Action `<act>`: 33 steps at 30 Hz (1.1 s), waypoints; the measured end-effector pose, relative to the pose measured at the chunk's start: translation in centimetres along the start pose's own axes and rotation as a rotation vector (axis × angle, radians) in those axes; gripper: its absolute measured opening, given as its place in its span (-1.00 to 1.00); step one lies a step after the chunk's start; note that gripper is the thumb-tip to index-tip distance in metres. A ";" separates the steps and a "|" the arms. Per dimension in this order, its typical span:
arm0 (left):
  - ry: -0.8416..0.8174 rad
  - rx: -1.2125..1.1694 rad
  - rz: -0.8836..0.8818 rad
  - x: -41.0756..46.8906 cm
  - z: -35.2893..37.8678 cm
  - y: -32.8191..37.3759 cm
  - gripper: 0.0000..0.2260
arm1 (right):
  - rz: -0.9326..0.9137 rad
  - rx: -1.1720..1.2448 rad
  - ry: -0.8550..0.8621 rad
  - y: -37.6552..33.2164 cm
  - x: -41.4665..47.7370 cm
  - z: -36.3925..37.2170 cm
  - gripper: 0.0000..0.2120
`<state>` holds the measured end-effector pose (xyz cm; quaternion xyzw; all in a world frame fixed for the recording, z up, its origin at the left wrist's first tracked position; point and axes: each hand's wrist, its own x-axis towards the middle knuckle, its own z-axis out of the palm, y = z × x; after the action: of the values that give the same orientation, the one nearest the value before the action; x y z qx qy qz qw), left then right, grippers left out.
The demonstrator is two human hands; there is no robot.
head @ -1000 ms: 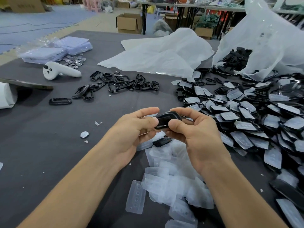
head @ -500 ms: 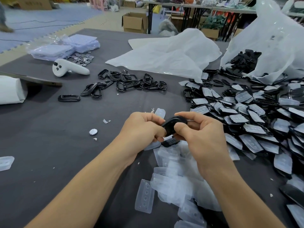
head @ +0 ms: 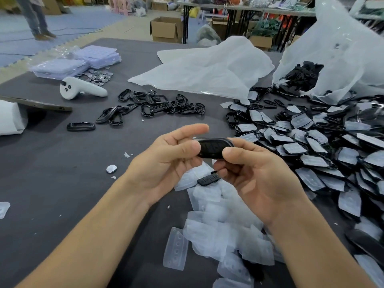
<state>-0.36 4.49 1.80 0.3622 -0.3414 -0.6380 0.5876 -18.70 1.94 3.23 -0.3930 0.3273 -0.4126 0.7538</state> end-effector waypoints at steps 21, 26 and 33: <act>0.367 0.144 -0.089 -0.1 1.4 -0.8 -0.68 | -0.531 -0.858 0.188 2.2 -0.1 0.8 -0.62; 0.631 0.285 0.006 0.6 -0.6 0.6 -0.86 | -0.517 -1.055 0.249 2.9 0.0 1.0 -0.74; 0.651 0.311 0.104 0.6 -1.7 1.2 -0.78 | -0.469 -1.593 -0.099 5.3 0.2 2.3 -0.83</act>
<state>1.67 3.74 2.00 0.6134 -0.2473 -0.3993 0.6350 -14.82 4.36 -0.28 -0.8846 0.3976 -0.1859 0.1580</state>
